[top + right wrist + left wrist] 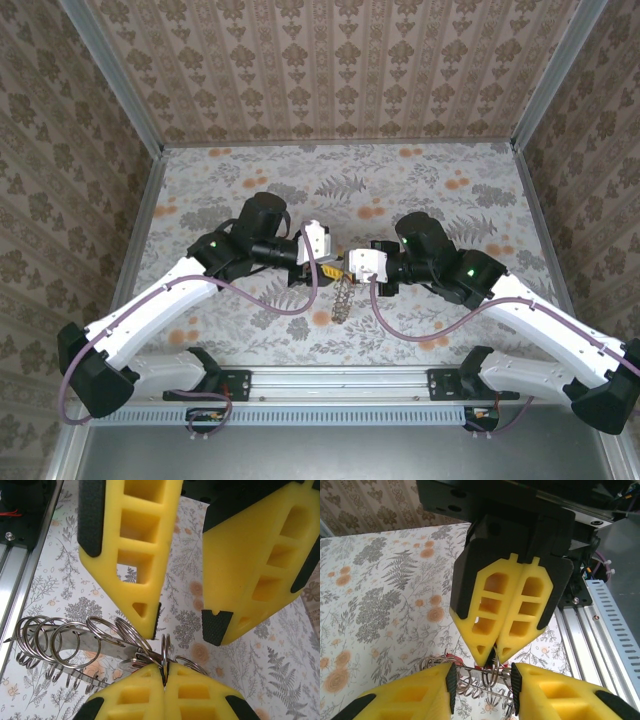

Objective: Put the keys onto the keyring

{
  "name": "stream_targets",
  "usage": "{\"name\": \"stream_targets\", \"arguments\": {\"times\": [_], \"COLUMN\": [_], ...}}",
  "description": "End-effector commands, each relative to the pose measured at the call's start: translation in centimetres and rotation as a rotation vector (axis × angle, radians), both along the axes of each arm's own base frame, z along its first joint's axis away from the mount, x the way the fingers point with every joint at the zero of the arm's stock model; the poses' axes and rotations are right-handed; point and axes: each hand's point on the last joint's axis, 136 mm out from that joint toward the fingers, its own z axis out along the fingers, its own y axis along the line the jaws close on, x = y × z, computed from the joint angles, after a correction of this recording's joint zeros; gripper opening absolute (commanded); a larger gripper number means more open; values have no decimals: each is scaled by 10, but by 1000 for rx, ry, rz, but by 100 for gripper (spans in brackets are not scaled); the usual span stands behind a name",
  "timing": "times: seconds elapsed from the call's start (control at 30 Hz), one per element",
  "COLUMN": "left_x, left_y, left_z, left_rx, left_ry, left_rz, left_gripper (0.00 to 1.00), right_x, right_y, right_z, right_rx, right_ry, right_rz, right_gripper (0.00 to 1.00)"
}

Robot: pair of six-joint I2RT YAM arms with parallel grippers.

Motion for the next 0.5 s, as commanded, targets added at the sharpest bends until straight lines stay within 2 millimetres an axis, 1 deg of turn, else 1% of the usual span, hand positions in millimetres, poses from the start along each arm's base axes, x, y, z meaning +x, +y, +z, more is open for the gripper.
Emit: {"name": "stream_targets", "arguments": {"times": [0.0,0.2,0.33,0.47], "left_x": [-11,-3,2,2], "left_y": [1,-4,-7,-9], "left_z": [8,8,7,9], "left_rx": [-13,-15,-5,-14], "left_ry": [-8,-8,-5,-15], "left_rz": [-56,-27,-14,-17], "left_gripper": [38,36,30,25], "right_x": [-1,-6,-7,-7], "right_y": [2,6,8,10], "right_z": [18,26,29,30], "right_rx": [63,96,113,115], "right_ry": [-40,-40,-39,-32], "right_rz": [2,30,39,48], "right_gripper": [0,0,0,0]}}
